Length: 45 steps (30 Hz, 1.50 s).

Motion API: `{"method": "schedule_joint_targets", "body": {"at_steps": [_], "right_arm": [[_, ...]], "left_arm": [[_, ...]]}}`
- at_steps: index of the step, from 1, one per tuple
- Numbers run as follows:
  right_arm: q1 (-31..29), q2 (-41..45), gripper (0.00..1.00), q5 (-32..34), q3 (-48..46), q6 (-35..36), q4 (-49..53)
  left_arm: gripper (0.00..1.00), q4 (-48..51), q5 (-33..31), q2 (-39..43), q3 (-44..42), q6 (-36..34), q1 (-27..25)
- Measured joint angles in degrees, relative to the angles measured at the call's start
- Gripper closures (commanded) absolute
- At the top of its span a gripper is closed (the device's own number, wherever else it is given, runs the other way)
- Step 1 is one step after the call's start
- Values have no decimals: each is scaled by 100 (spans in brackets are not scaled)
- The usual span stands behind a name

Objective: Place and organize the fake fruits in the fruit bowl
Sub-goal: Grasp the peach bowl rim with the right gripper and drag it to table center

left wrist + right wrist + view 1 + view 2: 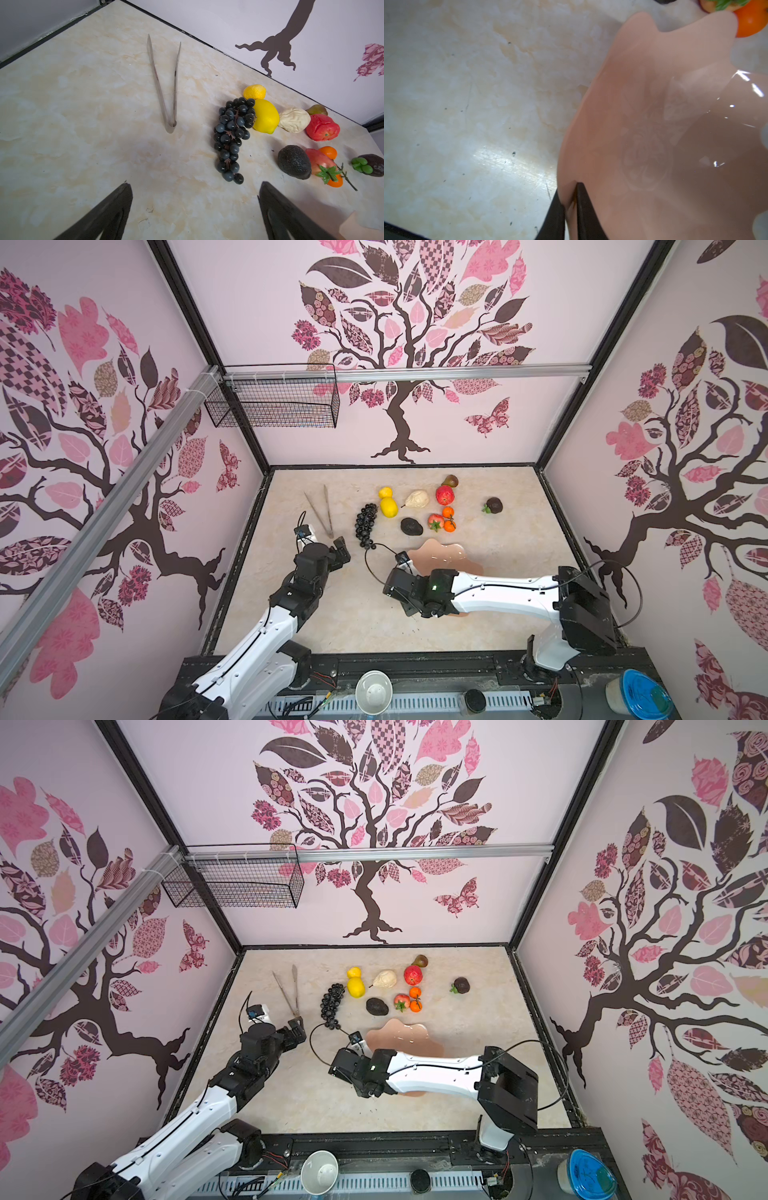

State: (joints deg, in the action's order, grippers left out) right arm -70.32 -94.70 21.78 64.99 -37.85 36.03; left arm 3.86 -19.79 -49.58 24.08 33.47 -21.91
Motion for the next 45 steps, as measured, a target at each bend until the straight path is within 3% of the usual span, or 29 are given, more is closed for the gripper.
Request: {"method": "schedule_joint_targets", "body": {"at_steps": [4,11,15,17,20,25,29,39,45], "right_arm": [[-35,-92,46,-122,44,-33,-24],[-7,-11,31,-260,221,122,-44],[212,503,20,-144,50,319,-39],[654,914,16,-153,-170,470,-142],[1886,1475,13,-286,-673,723,-448],[3936,1585,11,-960,-1226,988,-970],[4739,1508,8,-1659,-1342,1110,-1357],[4741,870,5,-2752,-1342,1311,-1722],[4404,870,6,-2966,-1379,1307,-1799]], "left_arm": [[2,52,61,-2,-15,44,24],[2,46,173,-59,-15,74,28],[2,28,350,-280,-15,72,31],[2,7,487,-437,-13,68,42],[2,-13,739,-640,-13,61,39],[2,-125,1248,-946,-7,-52,39],[2,-157,1668,-1270,70,-138,31],[2,-267,2225,-1681,308,-245,-140],[2,-291,2269,-1757,315,-254,-140]]}}
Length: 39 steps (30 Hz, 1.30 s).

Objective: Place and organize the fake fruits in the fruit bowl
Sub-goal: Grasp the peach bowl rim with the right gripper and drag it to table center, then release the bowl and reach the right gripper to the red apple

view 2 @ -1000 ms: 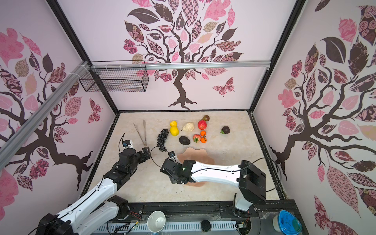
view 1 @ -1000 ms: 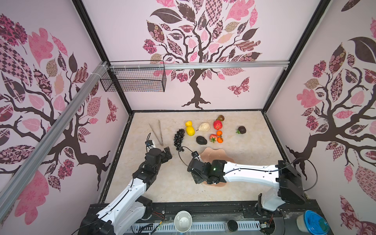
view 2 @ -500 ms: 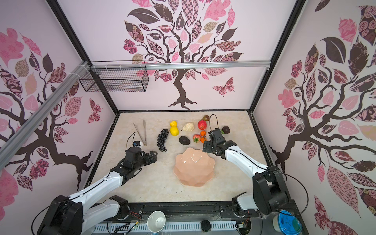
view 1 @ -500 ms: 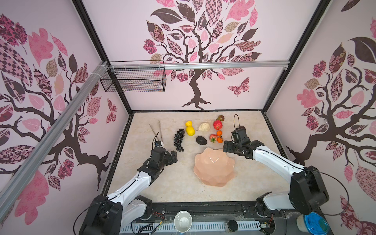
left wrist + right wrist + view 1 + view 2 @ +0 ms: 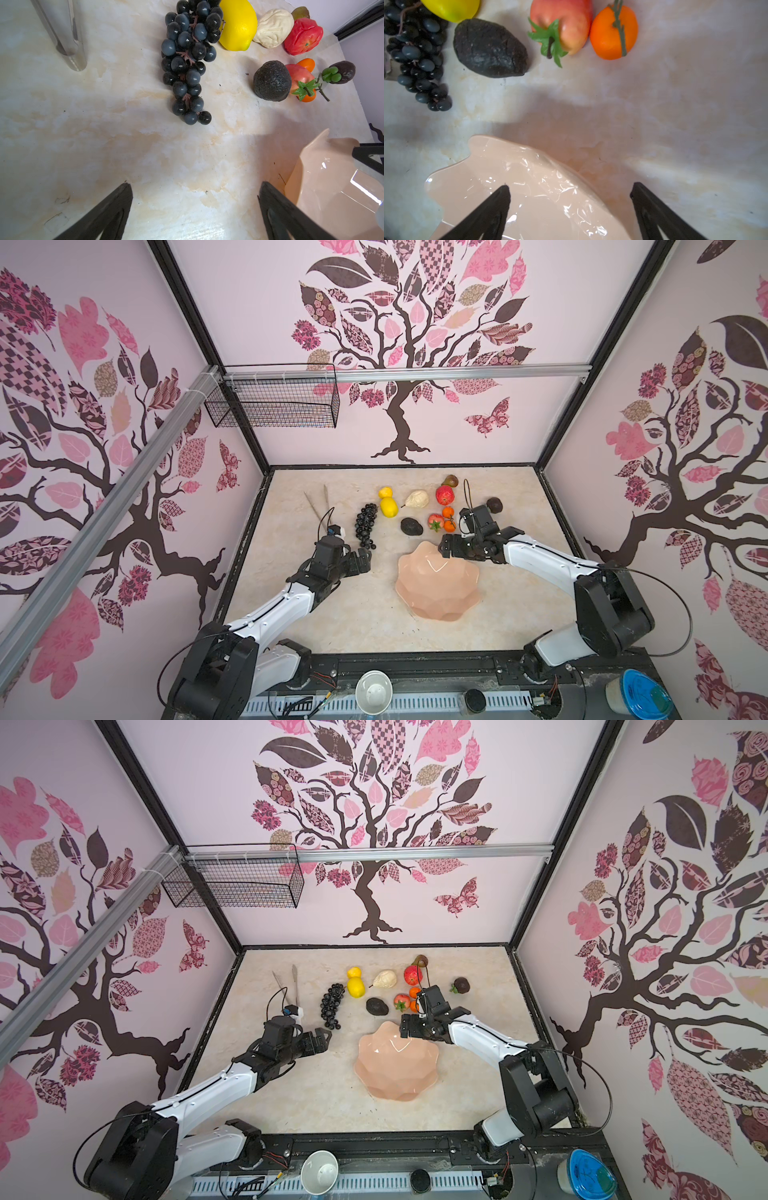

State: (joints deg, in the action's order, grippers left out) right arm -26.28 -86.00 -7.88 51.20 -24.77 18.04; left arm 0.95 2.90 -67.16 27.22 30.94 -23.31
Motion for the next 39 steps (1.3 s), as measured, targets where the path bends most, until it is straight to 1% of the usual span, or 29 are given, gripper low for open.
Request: {"method": "schedule_joint_targets", "body": {"at_steps": [9,14,19,20,23,25,28,30,34,37,39], "right_arm": [[-713,35,8,-85,-280,-479,-101],[-909,229,8,-114,-494,-730,-103],[-1003,474,7,-98,-511,-855,-35],[-1003,496,7,-52,-509,-855,-9],[-1016,544,4,391,-411,-752,195],[-1014,544,3,879,-164,-590,411],[-918,546,3,1456,254,-295,424],[-728,551,3,1687,459,-129,280],[-81,474,3,1867,789,68,74],[328,17,2,1941,1290,162,-26],[479,-378,2,1937,1637,205,-83]], "left_arm": [[2,0,-160,-2,0,4,0],[2,0,-258,-2,0,11,0],[2,0,-302,-2,0,11,0],[2,0,-308,-2,0,11,0],[2,0,-343,-2,0,13,0],[2,0,-367,-2,0,13,0],[2,7,-378,7,0,13,0],[2,22,-385,24,0,13,0],[2,44,-409,81,0,13,0],[2,46,-411,96,0,17,0],[2,52,-409,96,0,24,0]]}}
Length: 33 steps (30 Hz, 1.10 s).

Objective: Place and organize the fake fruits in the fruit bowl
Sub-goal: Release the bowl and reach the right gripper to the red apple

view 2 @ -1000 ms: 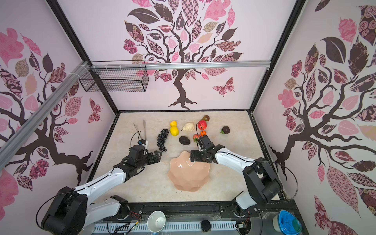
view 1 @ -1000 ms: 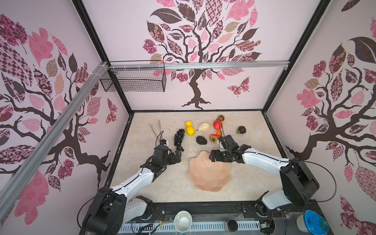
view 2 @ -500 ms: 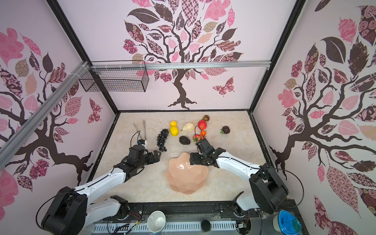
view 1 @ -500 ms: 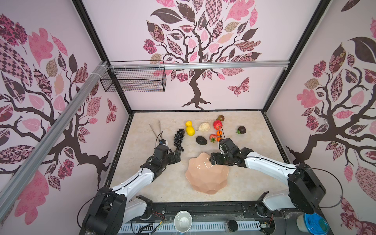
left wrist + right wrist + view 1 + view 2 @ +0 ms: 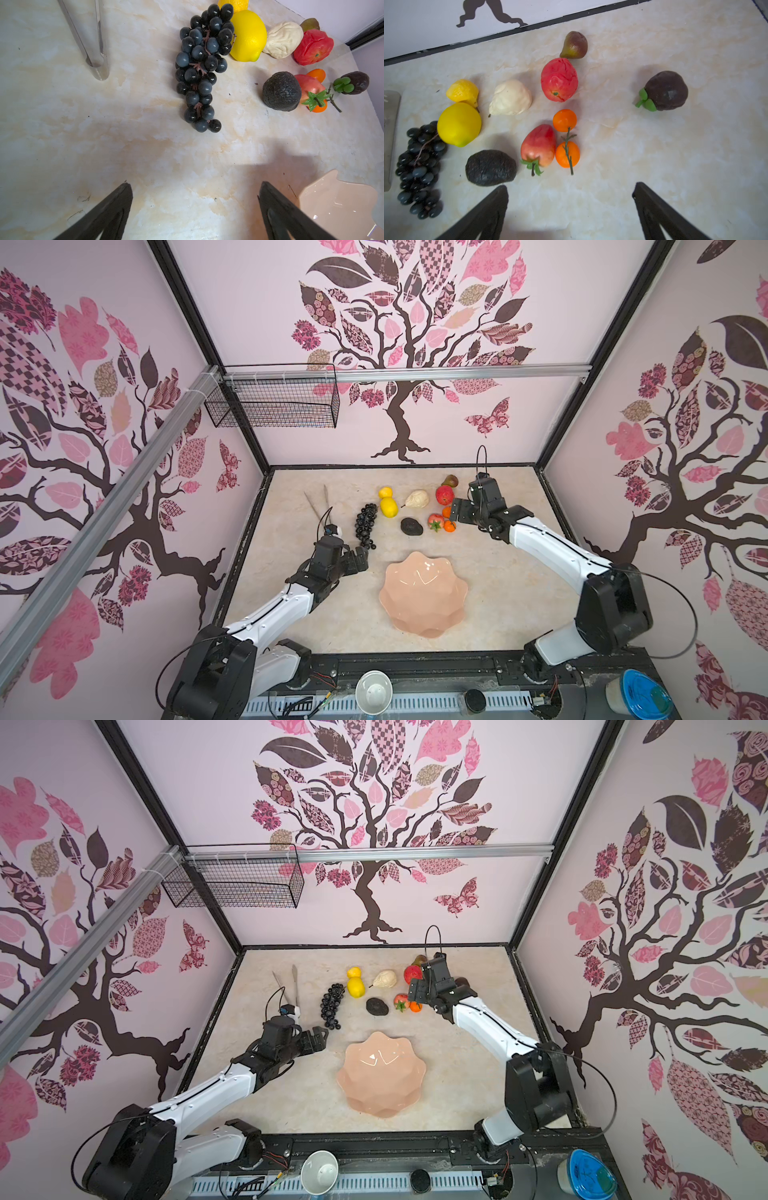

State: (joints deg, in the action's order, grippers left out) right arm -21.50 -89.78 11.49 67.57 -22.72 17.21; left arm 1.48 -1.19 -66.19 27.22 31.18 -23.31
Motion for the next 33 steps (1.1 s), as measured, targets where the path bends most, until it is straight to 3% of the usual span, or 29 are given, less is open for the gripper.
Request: {"method": "schedule_joint_targets", "body": {"at_steps": [16,24,33], "right_arm": [[216,-3246,2,-273,3274,570,614],[256,-4129,6,-72,4319,693,1211],[256,-4664,14,55,4776,693,1558]], "left_arm": [[2,79,90,157,0,39,-2],[2,76,149,173,0,52,-11],[2,72,166,168,0,79,-11]]}}
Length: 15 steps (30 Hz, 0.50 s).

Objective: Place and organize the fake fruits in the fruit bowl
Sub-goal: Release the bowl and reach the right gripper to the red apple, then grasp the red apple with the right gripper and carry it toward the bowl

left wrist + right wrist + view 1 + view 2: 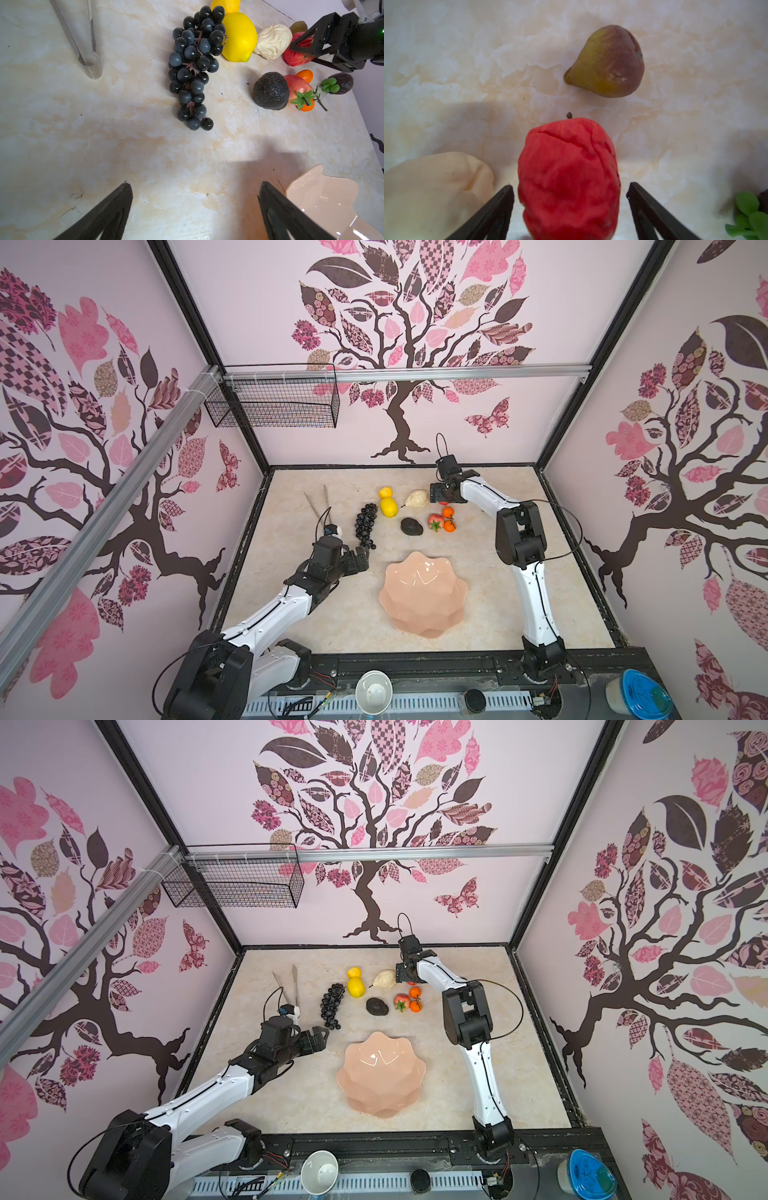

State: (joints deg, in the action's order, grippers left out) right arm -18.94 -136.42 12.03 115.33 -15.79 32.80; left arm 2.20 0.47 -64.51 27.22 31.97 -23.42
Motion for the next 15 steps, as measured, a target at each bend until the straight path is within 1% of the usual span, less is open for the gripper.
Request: {"method": "schedule_joint_targets", "body": {"at_steps": [8,10,15], "right_arm": [[0,-295,20,61,474,22,208],[0,-367,23,90,577,24,212],[-2,-393,24,125,623,22,216]], "left_arm": [[2,0,7,-4,0,15,0],[2,0,7,-4,0,17,0],[2,-2,7,-4,0,17,0]]}}
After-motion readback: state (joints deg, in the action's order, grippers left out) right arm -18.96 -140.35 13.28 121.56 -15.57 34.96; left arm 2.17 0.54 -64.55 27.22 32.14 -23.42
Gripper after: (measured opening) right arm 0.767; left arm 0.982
